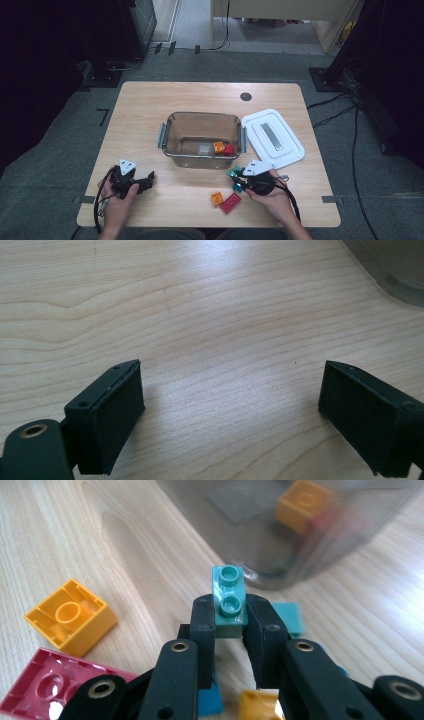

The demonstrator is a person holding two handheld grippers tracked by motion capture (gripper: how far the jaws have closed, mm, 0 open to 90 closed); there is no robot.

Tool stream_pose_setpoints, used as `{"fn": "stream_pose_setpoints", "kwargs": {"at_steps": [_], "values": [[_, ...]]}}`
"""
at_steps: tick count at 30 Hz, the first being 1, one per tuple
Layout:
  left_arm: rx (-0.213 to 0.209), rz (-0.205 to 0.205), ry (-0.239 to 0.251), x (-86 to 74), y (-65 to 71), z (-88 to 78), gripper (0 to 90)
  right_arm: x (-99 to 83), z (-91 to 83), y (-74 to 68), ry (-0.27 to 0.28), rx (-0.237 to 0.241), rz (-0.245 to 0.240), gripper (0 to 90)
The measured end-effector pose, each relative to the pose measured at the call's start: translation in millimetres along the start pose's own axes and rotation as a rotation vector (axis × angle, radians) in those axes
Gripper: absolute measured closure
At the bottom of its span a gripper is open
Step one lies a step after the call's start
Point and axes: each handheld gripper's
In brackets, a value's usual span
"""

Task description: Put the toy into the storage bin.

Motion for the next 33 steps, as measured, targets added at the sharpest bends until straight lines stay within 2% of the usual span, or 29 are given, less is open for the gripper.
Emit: {"fn": "stream_pose_setpoints", "kwargs": {"at_steps": [10,23,33], "values": [[0.0,0.0,0.0,0.0,0.0,0.0,10.6,-1.5,-28.9,26.2,0.032,-0.052,0.064,76.6],[0.002,-0.001,-0.001,-0.1,0.4,-0.2,10.8,12.5,-55.2,63.5,0.064,-0.127,0.084,76.6],[0.002,-0.003,0.0,0.1,0.5,0.1,10.8,30.3,-64.2,77.0,0.068,-0.142,0.09,76.7]]}}
Point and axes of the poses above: each handheld gripper's, and its own axes: z roughly forward along the jaws, x roughly out of its top, y roughly to its right, and after that the axes turned 6 degrees about y, right-handed
